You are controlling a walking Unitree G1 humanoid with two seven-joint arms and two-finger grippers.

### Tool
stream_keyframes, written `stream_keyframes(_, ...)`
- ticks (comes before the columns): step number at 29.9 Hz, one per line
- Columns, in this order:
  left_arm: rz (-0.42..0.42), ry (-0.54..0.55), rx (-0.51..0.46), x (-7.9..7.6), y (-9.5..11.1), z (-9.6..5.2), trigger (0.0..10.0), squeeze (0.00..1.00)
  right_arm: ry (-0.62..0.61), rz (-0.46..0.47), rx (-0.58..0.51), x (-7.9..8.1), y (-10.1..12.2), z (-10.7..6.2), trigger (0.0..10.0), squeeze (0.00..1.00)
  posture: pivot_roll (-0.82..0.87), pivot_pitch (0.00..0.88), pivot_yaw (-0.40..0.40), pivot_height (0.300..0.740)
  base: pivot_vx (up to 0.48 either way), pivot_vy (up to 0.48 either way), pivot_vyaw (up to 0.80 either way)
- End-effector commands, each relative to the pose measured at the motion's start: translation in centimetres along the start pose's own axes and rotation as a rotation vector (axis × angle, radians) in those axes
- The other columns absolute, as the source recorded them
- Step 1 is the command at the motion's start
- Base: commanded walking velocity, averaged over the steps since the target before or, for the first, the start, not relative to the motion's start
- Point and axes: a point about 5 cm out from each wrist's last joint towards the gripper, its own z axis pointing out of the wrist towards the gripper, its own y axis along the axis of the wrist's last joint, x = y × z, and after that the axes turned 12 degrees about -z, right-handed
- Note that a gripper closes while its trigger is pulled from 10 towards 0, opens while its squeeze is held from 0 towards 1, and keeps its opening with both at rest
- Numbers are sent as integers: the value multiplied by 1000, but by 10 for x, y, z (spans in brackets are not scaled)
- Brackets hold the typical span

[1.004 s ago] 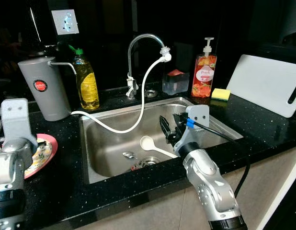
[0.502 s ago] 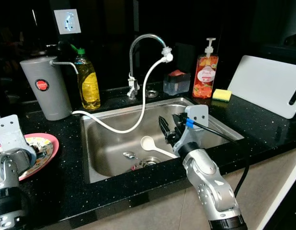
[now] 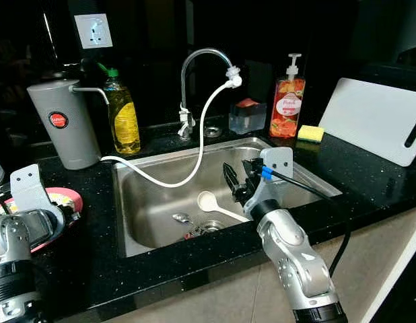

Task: Kitchen organization

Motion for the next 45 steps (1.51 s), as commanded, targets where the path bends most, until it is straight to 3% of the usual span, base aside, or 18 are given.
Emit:
stream_keyframes(1,1,-22,80,-4,-14,4,10000,0,1,2,17,0,-3,0,10000,0,10,4,49,740,0,0,0)
stream_keyframes(28,31,-195,216,-26,-29,-3,10000,0,-3,3,20,0,-4,0,10000,0,11,5,53,740,0,0,0)
stream_keyframes(45,109,-348,270,-44,-35,-14,10000,0,-10,1,21,-1,-4,-1,10000,0,7,4,60,740,0,0,0)
